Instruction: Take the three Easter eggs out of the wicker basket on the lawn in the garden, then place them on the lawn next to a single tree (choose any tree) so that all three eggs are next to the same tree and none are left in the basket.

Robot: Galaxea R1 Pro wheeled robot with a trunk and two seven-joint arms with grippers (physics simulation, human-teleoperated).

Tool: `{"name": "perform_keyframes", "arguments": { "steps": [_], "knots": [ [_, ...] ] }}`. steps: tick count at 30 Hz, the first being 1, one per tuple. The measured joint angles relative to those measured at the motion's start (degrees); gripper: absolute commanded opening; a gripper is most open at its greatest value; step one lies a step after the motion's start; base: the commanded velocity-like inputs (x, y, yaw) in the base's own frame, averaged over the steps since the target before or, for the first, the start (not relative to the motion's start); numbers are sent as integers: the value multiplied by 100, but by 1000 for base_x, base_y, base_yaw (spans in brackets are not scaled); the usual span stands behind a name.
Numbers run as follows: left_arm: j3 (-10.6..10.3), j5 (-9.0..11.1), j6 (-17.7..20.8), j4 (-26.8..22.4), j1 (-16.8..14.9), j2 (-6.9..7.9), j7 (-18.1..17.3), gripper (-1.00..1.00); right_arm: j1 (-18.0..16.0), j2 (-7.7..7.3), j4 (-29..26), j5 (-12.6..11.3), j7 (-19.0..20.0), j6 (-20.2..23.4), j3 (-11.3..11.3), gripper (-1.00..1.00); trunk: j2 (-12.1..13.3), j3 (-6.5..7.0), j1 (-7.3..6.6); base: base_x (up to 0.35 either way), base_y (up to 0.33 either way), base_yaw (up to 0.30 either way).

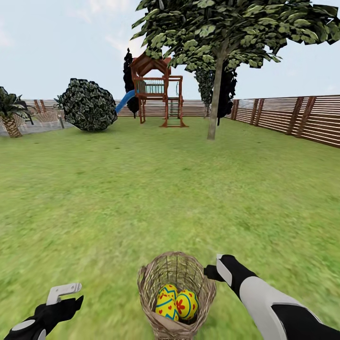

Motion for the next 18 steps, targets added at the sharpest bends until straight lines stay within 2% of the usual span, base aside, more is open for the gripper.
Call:
{"name": "perform_keyframes", "arguments": {
  "steps": [8,18],
  "knots": [
    [2,0,0,0,2,0,0,100,0,66,-8,4,-2,0,1,100,-321,-144,176,0,0,0],
    [2,0,0,-6,2,0,-6,100,-25,72,-18,5,-15,1,-3,100,-722,-323,395,0,0,0]
  ]
}}
